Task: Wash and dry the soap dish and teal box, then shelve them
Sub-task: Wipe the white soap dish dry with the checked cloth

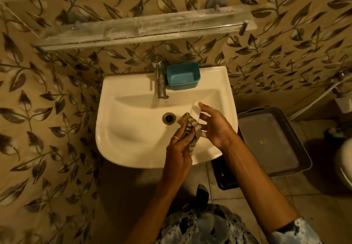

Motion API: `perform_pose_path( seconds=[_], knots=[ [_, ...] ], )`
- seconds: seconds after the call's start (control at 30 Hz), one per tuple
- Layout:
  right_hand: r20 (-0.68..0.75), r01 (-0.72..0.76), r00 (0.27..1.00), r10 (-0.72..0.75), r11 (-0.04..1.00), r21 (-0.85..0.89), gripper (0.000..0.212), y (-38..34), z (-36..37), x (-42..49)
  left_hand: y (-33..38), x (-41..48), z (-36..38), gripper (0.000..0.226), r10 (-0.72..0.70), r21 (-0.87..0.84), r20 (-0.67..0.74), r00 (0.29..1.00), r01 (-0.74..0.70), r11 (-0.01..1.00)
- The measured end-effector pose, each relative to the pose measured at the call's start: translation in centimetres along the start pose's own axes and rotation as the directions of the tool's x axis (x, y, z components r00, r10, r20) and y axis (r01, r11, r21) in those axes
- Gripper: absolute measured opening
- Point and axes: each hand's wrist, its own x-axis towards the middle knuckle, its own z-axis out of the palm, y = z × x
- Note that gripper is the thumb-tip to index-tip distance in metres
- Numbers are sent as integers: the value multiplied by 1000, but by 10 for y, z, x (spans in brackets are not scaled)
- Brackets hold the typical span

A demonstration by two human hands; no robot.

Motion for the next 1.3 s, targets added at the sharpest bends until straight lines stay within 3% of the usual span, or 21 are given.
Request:
perform_pose_path(
  seconds=[0.07,0.17,0.23,0.3,0.37,0.43,0.57,0.67,0.77,0.83,0.97,1.0,1.07,1.17,1.3],
  knots=[
    [-77,39,996,-48,993,-111,23,6,4,1,3,9,8,43,-25,-6,-9,1000,25,1000],
    [-131,91,986,-105,990,-109,18,7,8,2,12,26,9,43,31,71,-15,999,-30,997],
    [-149,108,983,-106,994,6,16,3,7,4,11,32,2,49,155,194,-2,988,-151,969],
    [-178,109,982,-65,963,248,15,1,8,6,7,31,0,48,204,170,-53,977,-193,966],
    [-179,106,983,-30,894,435,11,4,11,6,11,29,5,44,101,-25,-155,983,-106,994],
    [-173,108,985,-23,859,500,11,13,13,5,20,36,10,43,-83,-202,-229,970,37,979],
    [-153,144,986,-68,811,567,22,31,10,4,17,70,-2,36,-496,-460,-226,838,357,813],
    [-224,211,969,-106,828,519,26,31,7,6,23,62,0,36,-520,-456,-190,833,394,798],
    [-252,206,962,-101,876,437,34,30,7,10,36,29,23,46,-416,-369,-276,866,305,878],
    [-244,186,966,-91,895,405,34,36,5,9,37,22,30,47,-417,-369,-336,845,289,883],
    [-130,152,985,-110,915,374,29,47,-7,0,24,50,5,32,-635,-526,-201,745,465,712],
    [-114,146,987,-113,922,358,30,48,-8,-1,21,53,-2,31,-633,-522,-160,757,480,705],
    [-134,143,985,-105,938,317,34,48,-7,2,18,47,-6,30,-546,-432,-132,828,448,783],
    [-209,166,971,-118,960,228,38,42,-2,9,18,14,10,38,-284,-203,-103,953,259,944],
    [-180,200,961,-210,977,-72,31,42,-2,7,10,4,17,48,-135,-25,-81,988,133,991]
  ],
)
